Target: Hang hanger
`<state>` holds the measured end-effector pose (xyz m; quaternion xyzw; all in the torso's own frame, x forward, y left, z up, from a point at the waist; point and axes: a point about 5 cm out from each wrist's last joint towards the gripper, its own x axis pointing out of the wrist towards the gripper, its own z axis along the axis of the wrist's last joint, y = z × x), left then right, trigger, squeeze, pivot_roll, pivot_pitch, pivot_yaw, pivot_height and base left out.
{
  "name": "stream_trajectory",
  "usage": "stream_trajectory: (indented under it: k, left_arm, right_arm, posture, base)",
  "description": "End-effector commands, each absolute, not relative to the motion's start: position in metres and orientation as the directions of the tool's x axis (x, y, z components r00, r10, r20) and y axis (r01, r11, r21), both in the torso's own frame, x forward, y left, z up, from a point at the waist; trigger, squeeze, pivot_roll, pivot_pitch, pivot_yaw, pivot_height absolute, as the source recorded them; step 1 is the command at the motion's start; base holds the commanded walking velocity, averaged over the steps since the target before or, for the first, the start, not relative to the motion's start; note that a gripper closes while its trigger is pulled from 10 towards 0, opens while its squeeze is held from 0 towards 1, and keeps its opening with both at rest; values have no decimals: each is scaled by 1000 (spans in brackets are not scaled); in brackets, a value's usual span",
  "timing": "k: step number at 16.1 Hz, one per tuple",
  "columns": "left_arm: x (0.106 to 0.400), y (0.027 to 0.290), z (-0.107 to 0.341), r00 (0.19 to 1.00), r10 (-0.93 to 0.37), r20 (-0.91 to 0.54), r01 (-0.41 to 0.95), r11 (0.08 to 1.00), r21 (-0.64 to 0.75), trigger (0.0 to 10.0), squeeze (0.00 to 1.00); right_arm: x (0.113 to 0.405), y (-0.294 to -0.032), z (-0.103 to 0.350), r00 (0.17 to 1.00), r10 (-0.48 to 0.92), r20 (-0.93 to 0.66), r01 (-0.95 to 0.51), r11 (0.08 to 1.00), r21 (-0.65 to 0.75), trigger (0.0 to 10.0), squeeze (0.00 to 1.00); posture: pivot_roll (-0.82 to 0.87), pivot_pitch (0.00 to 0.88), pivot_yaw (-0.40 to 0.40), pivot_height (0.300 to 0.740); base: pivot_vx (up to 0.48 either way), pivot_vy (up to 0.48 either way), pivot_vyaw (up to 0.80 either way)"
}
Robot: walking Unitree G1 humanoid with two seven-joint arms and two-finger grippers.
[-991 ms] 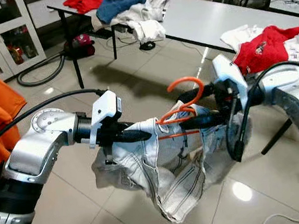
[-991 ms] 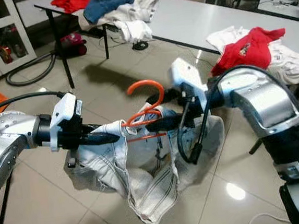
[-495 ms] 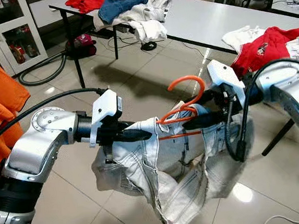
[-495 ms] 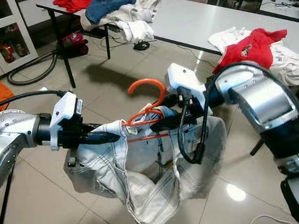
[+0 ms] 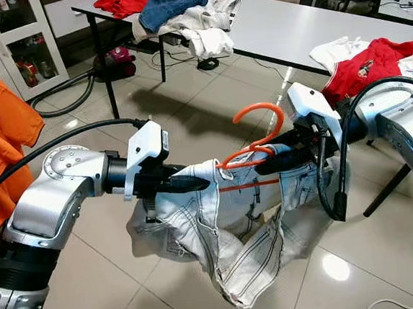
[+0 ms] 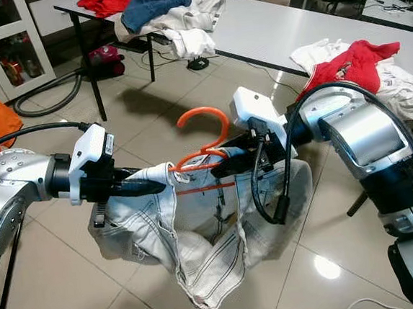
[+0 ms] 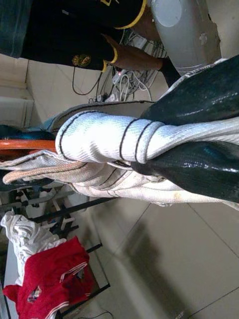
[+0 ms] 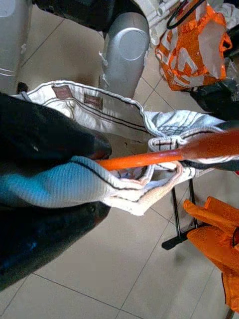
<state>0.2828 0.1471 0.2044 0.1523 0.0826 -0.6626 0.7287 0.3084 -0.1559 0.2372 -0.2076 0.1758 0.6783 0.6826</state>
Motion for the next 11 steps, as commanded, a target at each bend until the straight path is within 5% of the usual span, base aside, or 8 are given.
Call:
stream_trajectory:
  k: [1, 6, 7, 11]
  left_arm:
    - [287, 145, 222, 131, -949, -286, 978, 76, 195, 10000, 0]
    - [289, 145, 228, 171, -956, -238, 968, 117, 223, 10000, 0]
    - [291, 145, 235, 189, -968, -164, 970, 158, 184, 10000, 1000]
    - [290, 149, 251, 163, -983, -87, 971, 144, 193, 10000, 1000]
  right_arm:
    - [309, -157, 242, 19, 846, -533, -998, -14, -58, 0, 0]
    - [315, -157, 240, 77, 848, -525, -994, 23, -108, 0, 0]
    - [316, -158, 241, 89, 849, -520, -993, 33, -118, 0, 0]
    - [318, -160, 236, 126, 833, -539, -988, 55, -146, 0, 0]
  posture:
    - [-143, 0, -91, 740]
    - [-141, 0, -94, 740]
    - [-140, 0, -93, 740]
    - [-139, 0, -85, 740]
  base:
    - [0, 0, 0]
    - [0, 0, 0]
    - [0, 0, 0]
    - [0, 0, 0]
